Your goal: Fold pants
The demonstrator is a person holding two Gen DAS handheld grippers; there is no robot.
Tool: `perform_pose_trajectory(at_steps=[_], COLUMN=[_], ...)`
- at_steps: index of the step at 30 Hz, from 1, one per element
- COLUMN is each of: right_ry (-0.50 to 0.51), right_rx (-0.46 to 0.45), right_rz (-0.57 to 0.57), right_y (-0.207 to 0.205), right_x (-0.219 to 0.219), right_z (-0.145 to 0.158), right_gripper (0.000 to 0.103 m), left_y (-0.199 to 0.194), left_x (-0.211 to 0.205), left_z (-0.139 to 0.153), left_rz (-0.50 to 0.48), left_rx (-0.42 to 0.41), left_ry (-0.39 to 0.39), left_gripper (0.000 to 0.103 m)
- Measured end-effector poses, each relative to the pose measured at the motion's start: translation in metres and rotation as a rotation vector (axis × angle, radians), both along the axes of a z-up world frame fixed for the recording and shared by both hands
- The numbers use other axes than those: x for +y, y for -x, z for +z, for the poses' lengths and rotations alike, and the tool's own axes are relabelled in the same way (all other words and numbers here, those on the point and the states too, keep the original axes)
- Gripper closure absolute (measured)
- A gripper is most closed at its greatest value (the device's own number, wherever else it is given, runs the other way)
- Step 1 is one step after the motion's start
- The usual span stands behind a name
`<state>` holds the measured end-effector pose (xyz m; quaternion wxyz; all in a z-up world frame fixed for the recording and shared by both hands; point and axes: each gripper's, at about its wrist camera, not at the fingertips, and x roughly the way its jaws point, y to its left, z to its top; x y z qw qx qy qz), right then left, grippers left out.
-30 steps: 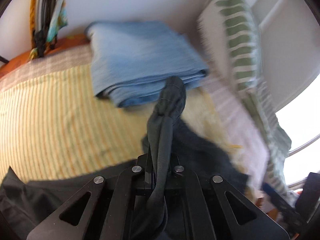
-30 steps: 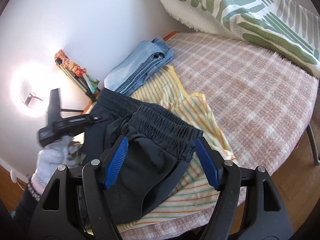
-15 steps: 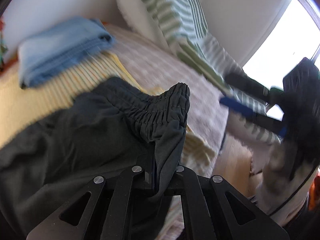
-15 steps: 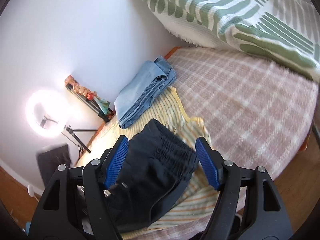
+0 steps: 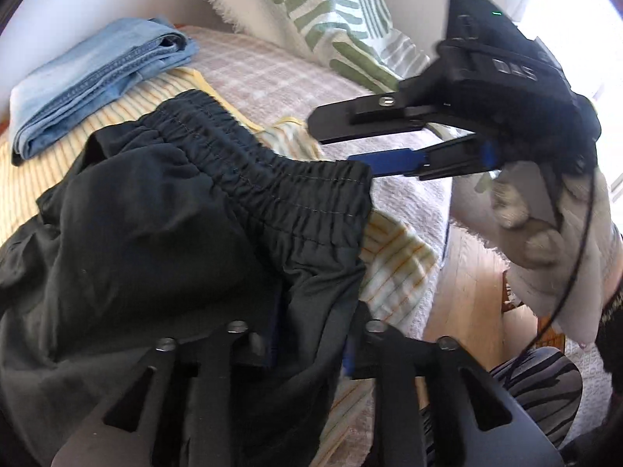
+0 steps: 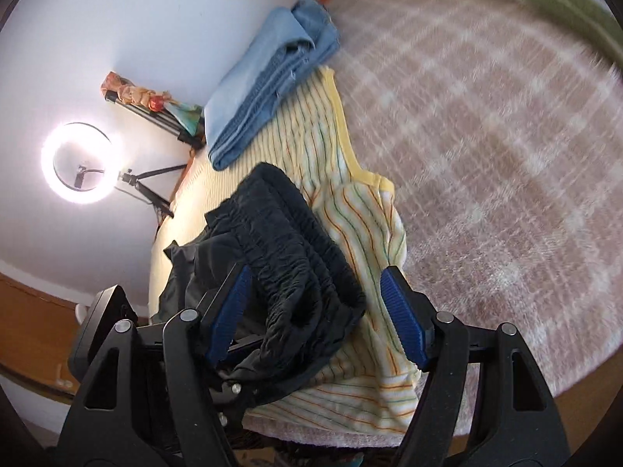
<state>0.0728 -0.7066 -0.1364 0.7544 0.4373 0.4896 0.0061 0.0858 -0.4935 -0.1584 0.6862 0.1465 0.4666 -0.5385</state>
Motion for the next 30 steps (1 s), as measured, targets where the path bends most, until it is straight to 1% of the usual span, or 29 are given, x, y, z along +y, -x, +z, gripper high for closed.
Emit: perform_pose_trajectory(at_steps=[1, 3, 5, 8, 10, 13, 15, 16, 20, 21, 24, 25, 27, 28, 29, 30], right_ry=[-0.014, -0.047, -0.07, -0.05, -0.076, -0.103, -0.126, -0.123, -0.117, -0.114, -0.112, -0.105, -0.05, 0.035, 0.082, 0.062], right_rx=[0.006, 0.009, 0.008, 0.046, 0.074, 0.052, 0.033, 0.025, -0.011, -0.01, 0.049, 0.057, 0.077, 0.119, 0.151, 0.155], right_rz=[0.004, 0.021, 0.046, 0.065, 0.069, 0.067, 0.05, 0.063, 0.12, 0.13, 0.143, 0.139, 0.127, 0.105, 0.076, 0.048], right_y=[0.0, 0.0, -0.001, -0.004, -0.006, -0.006, -0.007, -0.009, -0.015, -0.017, -0.021, -0.019, -0.012, -0.008, -0.003, 0.003], right_x=[-0.001, 0.0, 0.005, 0.009, 0.012, 0.015, 0.016, 0.019, 0.029, 0.03, 0.028, 0.025, 0.016, 0.01, 0.002, -0.006], right_z=[-0.002, -0.004, -0.006, -0.013, -0.022, -0.023, -0.019, -0.016, -0.004, -0.004, -0.009, -0.007, -0.004, -0.002, -0.003, -0.006], right_gripper=[0.03, 0.03, 0.03, 0.03, 0.03, 0.03, 0.034, 0.039, 0.039, 0.039, 0.039, 0.039, 0.039, 0.039, 0.039, 0.039], left_y=[0.002, 0.007, 0.013, 0.02, 0.022, 0.022, 0.023, 0.023, 0.023, 0.021, 0.019, 0.019, 0.021, 0.02, 0.02, 0.019], left_x=[-0.001, -0.005, -0.009, -0.011, -0.01, -0.008, -0.006, -0.006, -0.001, -0.001, -0.001, -0.002, -0.003, -0.003, -0.003, -0.002], left_z=[0.0, 0.0, 0.0, -0.002, -0.003, -0.005, -0.004, -0.004, -0.003, -0.003, -0.003, -0.004, -0.004, -0.004, -0.004, -0.004], left_rz=[-0.01, -0.026, -0.038, -0.045, -0.044, -0.04, -0.034, -0.032, -0.023, -0.017, -0.01, -0.016, -0.023, -0.022, -0.021, -0.021], left_rx=[0.006, 0.007, -0.021, -0.082, -0.091, -0.079, -0.073, -0.073, -0.057, -0.043, -0.025, -0.034, -0.046, -0.046, -0.043, -0.039], left_ry=[0.006, 0.014, 0.017, 0.019, 0.029, 0.053, 0.059, 0.06, 0.068, 0.074, 0.082, 0.078, 0.075, 0.076, 0.078, 0.082], left_gripper=[0.062, 0.046, 0.041, 0.041, 0.041, 0.041, 0.041, 0.041, 0.041, 0.041, 0.041, 0.041, 0.041, 0.041, 0.041, 0.041])
